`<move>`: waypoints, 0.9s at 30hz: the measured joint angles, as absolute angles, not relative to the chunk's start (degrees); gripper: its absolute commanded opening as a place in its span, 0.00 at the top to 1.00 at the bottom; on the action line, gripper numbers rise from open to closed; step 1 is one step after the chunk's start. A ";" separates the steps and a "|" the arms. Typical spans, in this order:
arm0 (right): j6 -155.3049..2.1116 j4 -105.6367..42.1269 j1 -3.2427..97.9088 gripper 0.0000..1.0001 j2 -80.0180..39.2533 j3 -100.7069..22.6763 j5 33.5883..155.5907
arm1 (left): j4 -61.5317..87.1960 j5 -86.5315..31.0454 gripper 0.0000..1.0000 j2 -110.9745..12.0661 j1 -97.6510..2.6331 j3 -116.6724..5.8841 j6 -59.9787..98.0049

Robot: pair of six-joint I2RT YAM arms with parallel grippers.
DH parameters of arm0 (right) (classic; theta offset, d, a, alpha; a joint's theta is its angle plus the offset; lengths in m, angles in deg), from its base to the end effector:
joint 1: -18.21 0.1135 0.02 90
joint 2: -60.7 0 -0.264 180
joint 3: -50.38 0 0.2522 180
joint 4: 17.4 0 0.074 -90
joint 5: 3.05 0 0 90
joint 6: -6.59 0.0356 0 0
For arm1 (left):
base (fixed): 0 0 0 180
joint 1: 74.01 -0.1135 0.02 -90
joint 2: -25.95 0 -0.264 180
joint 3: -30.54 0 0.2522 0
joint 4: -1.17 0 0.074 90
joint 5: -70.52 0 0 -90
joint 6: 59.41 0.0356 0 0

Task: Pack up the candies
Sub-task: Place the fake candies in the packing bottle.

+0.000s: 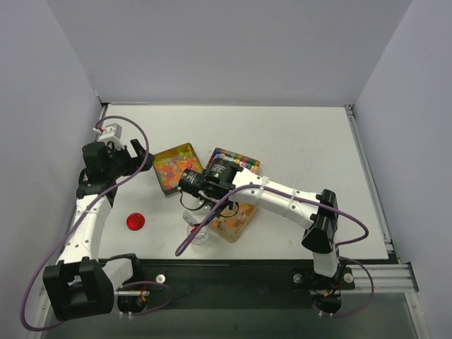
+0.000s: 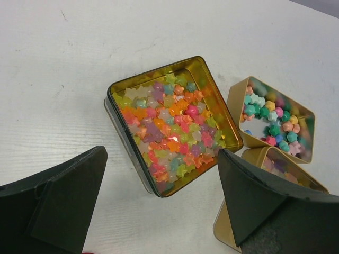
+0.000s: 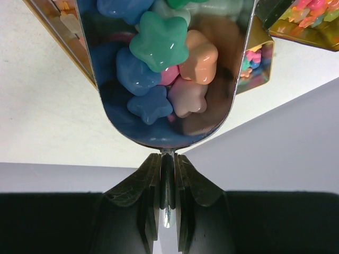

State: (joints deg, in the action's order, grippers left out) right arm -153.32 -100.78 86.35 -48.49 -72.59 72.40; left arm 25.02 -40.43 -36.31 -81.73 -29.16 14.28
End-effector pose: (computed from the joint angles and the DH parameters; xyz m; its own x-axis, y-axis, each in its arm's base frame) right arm 0.1533 0.3582 0.3212 0.6932 -0.7136 0.1014 -0.6251 -0.6652 -0.4082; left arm 0.2446 0.0203 0.2882 -0.4769 -0.3293 -0.8149 0.0604 0.9127 -0.4042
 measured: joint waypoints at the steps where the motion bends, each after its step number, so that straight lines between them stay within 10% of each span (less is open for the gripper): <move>1: -153.50 -100.78 86.56 1.00 -48.49 -72.59 72.03 | 24.94 -40.43 0.03 -36.29 -81.76 -29.09 14.28; 27: -154.87 -100.63 90.48 1.00 -48.49 -72.55 63.33 | 24.56 -40.26 0.03 -35.21 -82.11 -28.90 12.83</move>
